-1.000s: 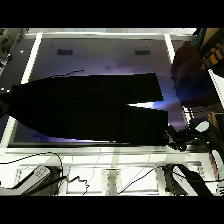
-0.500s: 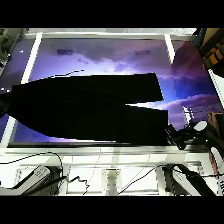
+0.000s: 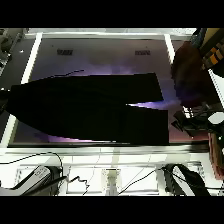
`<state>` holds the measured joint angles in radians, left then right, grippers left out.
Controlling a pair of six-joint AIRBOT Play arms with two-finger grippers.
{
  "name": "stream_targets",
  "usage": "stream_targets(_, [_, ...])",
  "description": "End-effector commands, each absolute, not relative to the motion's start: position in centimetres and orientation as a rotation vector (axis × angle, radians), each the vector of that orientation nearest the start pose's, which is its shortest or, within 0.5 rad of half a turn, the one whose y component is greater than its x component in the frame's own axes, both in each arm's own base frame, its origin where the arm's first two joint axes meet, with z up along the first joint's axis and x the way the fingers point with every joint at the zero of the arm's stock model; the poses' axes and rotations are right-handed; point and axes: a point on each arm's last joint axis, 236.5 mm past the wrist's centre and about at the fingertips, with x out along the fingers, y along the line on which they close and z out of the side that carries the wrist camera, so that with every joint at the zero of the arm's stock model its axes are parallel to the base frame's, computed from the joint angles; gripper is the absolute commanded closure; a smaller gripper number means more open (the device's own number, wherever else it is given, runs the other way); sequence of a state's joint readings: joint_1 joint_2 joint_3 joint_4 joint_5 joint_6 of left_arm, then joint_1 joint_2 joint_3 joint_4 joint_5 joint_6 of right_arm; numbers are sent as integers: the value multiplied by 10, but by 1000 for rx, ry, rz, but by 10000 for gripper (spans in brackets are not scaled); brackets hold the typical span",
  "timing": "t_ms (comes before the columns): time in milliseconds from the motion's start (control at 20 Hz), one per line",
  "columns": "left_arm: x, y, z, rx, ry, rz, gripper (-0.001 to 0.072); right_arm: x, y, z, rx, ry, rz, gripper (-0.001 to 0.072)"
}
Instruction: Fold the clothes and pants, and hang the long-sleeved shirts on hangers.
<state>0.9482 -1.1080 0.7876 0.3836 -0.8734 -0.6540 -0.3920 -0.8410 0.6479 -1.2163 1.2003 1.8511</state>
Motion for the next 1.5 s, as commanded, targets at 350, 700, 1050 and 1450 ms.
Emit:
stream_targets(350, [353,202,59,-631,517,151,688,138,21,-33,819,1530,-315,703])
stream_targets(700, [353,202,59,-632,518,150,688,156,35,-79,1026,1516,-380,300])
stream_targets(1050, [353,202,59,-632,518,149,688,152,37,-98,1062,1603,-418,295])
stream_targets(1450, [353,202,59,-632,518,150,687,152,30,-126,1074,1533,-480,214])
